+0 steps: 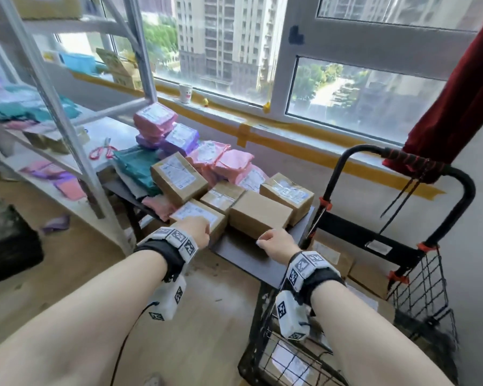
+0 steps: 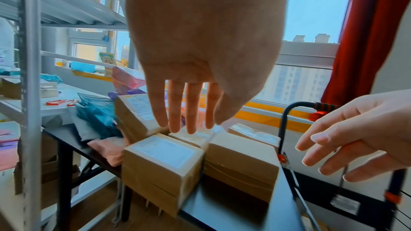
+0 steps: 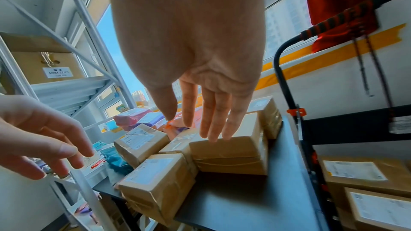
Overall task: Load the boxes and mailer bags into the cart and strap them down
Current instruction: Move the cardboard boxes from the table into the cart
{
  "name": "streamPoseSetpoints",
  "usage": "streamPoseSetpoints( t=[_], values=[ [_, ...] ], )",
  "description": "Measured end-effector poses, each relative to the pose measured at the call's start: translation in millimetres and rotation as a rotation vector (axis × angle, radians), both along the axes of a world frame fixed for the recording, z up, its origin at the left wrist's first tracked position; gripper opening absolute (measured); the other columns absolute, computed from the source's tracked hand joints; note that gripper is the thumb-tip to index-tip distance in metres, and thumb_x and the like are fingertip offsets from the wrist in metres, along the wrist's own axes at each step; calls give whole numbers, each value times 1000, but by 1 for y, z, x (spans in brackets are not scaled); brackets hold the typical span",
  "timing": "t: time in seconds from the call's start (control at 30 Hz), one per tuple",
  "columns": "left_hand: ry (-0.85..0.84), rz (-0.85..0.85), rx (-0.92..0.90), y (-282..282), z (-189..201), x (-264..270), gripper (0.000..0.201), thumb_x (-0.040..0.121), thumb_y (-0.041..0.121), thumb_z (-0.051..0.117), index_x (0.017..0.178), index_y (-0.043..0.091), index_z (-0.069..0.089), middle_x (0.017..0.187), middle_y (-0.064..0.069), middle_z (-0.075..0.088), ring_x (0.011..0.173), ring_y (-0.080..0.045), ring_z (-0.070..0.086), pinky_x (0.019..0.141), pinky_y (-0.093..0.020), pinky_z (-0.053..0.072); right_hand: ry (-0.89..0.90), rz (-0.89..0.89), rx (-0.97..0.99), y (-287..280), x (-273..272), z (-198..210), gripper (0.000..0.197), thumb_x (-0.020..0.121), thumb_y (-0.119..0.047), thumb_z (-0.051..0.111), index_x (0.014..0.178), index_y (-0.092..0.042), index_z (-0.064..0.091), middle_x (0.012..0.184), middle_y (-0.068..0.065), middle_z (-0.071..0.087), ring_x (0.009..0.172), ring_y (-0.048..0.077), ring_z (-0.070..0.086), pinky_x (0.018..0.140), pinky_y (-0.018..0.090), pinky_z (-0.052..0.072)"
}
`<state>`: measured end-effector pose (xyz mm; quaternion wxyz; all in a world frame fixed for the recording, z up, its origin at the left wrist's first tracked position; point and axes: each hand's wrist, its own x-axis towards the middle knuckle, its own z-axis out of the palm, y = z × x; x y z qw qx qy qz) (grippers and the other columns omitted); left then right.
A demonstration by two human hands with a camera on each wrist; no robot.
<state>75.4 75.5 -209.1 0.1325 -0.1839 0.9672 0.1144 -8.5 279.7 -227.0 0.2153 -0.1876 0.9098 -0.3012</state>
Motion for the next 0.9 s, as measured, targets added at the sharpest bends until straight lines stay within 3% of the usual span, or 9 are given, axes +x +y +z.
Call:
streamPoseSetpoints(
  t=[0.2, 0.37, 0.5, 0.63, 0.73, 0.8, 0.83, 0.9],
  values=[
    [12, 30, -21, -128, 6, -29, 26, 85, 21, 48, 105, 23, 65, 116, -5, 63, 107, -25, 60, 93, -35, 48, -37, 16, 16, -122, -31, -8, 27, 93, -24, 55, 111, -9, 67, 113, 8, 66, 107, 22, 59, 90, 27, 43],
    [4, 1, -9, -228, 7, -63, 26, 86, 19, 48, 107, 21, 64, 118, -5, 63, 108, -25, 59, 89, -31, 47, -101, -57, 24, -210, -56, -19, 26, 93, -19, 54, 104, -2, 69, 97, 13, 66, 90, 22, 59, 85, 31, 47],
    [41, 5, 53, -289, -2, -99, 34, 90, 18, 45, 123, 16, 54, 128, -8, 57, 117, -26, 54, 98, -33, 44, -172, -189, 4, -261, -76, -32, 32, 94, -15, 52, 117, 4, 62, 118, 19, 64, 110, 29, 59, 95, 34, 47],
    [72, 17, 162, -323, -22, -134, 45, 92, 21, 48, 135, 11, 41, 135, -15, 47, 124, -30, 47, 102, -38, 40, -202, -344, -2, -297, -93, -48, 40, 91, -19, 53, 117, 11, 57, 121, 25, 60, 114, 37, 55, 99, 44, 43],
    [94, 59, 285, -332, -40, -155, 51, 93, 22, 51, 140, 9, 36, 140, -15, 44, 127, -29, 45, 104, -35, 35, -221, -426, 66, -312, -101, -66, 34, 84, -33, 55, 101, -6, 68, 108, 17, 63, 117, 24, 46, 106, 36, 31],
    [90, 90, 366, -334, -50, -164, 49, 94, 22, 52, 139, 9, 38, 137, -12, 49, 125, -28, 48, 101, -32, 36, -243, -486, 61, -318, -108, -83, 25, 71, -45, 59, 69, -21, 61, 90, 11, 52, 100, 20, 34, 92, 31, 30],
    [96, 110, 405, -334, -53, -166, 48, 93, 22, 53, 138, 10, 40, 135, -11, 52, 123, -27, 50, 99, -30, 37, -259, -513, 53, -320, -110, -91, 26, 67, -46, 59, 61, -20, 57, 88, 7, 49, 97, 19, 31, 85, 30, 29],
    [124, 151, 484, -334, -59, -169, 45, 93, 20, 53, 136, 11, 43, 132, -9, 55, 121, -26, 51, 97, -30, 37, -293, -531, 13, -324, -116, -104, 29, 69, -39, 58, 66, -11, 64, 86, 6, 60, 106, 23, 42, 87, 32, 34]
  ],
)
